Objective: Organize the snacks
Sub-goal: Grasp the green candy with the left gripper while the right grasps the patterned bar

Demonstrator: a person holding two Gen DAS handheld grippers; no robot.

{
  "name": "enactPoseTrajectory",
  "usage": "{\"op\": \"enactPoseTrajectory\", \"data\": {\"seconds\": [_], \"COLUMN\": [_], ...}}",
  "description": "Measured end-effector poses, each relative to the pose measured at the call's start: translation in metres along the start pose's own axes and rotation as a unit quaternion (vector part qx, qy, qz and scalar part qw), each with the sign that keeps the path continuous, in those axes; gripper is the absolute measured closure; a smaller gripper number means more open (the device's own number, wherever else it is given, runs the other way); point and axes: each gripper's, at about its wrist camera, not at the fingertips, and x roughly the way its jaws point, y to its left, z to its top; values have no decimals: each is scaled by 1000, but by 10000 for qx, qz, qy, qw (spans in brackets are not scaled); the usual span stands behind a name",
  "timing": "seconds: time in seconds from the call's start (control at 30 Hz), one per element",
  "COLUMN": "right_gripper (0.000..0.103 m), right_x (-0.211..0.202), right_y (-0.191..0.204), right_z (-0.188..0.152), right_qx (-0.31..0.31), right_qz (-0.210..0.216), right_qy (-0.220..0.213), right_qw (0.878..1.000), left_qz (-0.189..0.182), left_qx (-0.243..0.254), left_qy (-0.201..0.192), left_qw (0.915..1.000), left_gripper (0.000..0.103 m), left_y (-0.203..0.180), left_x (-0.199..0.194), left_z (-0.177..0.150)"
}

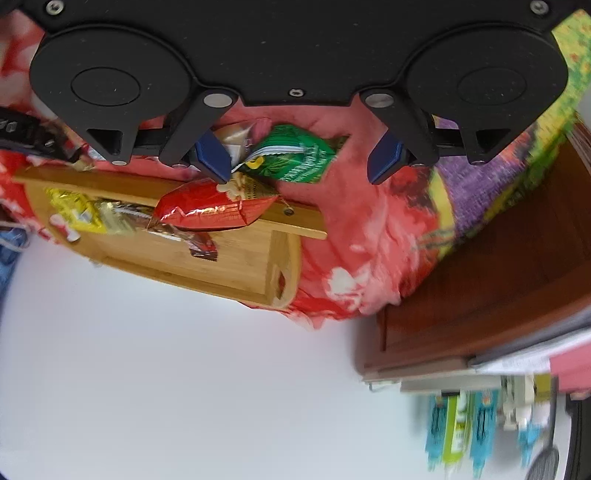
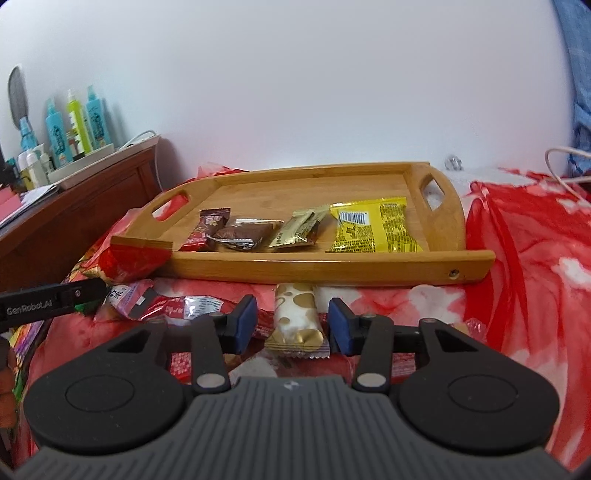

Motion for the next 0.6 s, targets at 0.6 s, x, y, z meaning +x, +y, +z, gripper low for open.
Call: {"op": "enactPoseTrajectory", "data": {"seconds": [0.6], "right_gripper": [73], "right_x": [-11], "right_y": [1], "right_z": [4], "right_qx": [89], "right_qz": [-31], "right_qy": [-20], "right_qw": [10000], "left_qz": [3], "left_qx": [141], "left_qy": [19], "left_qw": [9999], "left_gripper": [61], "left_y": [-6], "left_x": [-10], "left_z": [-2]}}
